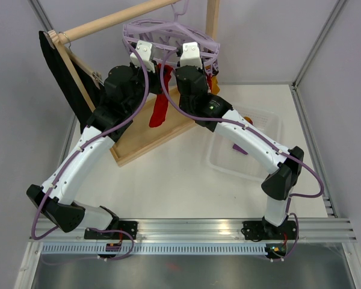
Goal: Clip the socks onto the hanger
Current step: Open the clamp at the hanger.
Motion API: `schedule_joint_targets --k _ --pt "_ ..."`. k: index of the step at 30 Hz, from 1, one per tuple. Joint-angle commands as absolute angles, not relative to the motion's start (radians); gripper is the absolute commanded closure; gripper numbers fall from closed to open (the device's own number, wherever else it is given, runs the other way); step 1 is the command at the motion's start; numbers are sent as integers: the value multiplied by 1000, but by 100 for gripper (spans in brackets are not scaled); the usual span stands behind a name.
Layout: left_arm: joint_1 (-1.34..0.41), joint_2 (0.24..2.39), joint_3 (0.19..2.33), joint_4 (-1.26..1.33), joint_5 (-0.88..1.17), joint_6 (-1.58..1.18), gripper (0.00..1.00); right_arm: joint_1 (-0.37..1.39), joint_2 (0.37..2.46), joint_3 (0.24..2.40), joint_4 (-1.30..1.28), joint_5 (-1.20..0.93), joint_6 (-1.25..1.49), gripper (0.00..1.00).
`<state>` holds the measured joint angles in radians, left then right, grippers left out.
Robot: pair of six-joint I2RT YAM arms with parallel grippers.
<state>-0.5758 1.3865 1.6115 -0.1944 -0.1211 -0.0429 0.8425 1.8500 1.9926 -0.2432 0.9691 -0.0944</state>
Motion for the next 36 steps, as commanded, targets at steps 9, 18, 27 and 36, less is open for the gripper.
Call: schedule_joint_targets --k 9,18,27,36 --pt "-580 1341 1617 -195 -92 -28 98 844 1833 2037 -298 948 -5 94" --pt "-581 1250 1479 -216 -5 -69 98 842 1813 2051 -371 891 89 100" --pt "-647 1111 1189 -45 18 -106 98 842 1805 2072 -446 844 161 100" --pt "-722 1181 1017 254 -117 -150 98 841 1790 2086 -503 818 210 100"
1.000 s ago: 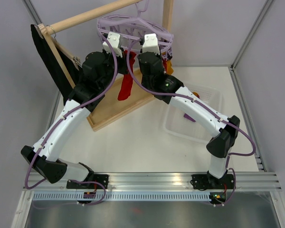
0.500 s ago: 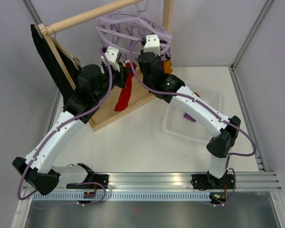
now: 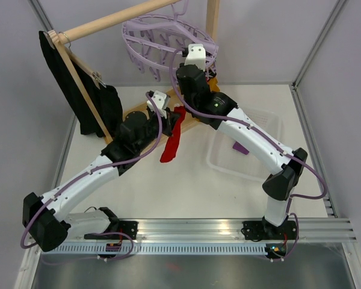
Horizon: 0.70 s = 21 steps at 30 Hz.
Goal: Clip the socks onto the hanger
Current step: Open the clamp at the hanger.
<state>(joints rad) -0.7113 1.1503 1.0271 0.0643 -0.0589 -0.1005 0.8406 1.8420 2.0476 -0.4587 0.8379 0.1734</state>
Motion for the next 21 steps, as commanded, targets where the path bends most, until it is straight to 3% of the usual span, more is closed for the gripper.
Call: schedule_joint_targets --k 1,7,21 --pt "-726 1190 1014 293 -139 -156 98 841 1790 2089 -509 807 213 100" --pt "-730 1259 977 474 -213 -170 98 839 1790 2088 -532 799 227 100" --pt "-730 1373 1014 635 -278 -147 98 838 1815 2145 -566 773 256 100"
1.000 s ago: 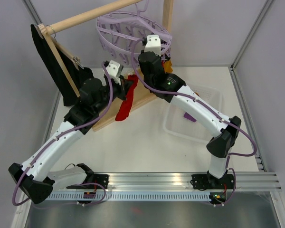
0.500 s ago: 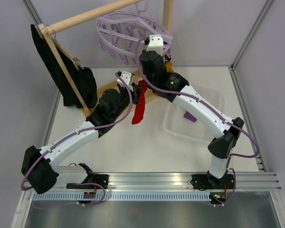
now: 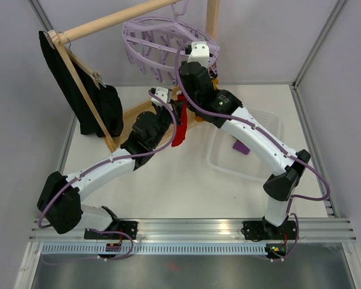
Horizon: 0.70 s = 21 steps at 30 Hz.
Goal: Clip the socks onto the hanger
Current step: Open the clamp at the hanger.
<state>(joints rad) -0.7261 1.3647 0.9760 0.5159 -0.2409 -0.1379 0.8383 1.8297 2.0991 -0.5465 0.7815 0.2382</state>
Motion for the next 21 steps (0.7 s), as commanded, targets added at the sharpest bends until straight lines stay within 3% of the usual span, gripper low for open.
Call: schedule_joint_targets --k 1,21 --pt "-730 1376 1017 640 -285 -147 98 839 1815 2145 -566 773 256 100" --pt "-730 1436 1080 673 -252 -156 98 838 1819 2160 -575 767 261 100"
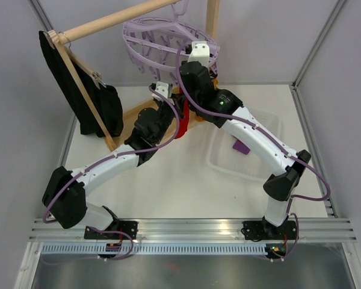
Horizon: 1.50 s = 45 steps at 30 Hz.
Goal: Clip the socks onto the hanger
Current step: Open the clamp at the hanger.
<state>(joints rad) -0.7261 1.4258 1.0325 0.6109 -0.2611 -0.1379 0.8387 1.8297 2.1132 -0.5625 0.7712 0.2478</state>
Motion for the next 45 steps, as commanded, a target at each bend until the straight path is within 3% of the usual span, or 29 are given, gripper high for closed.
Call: schedule_joint_targets --k 1,45 --pt "-730 1437 1083 673 -250 -160 98 838 1819 2160 -574 767 261 100" --pt "-730 1442 1074 712 -270 -195 98 839 1816 2166 -589 762 259 100"
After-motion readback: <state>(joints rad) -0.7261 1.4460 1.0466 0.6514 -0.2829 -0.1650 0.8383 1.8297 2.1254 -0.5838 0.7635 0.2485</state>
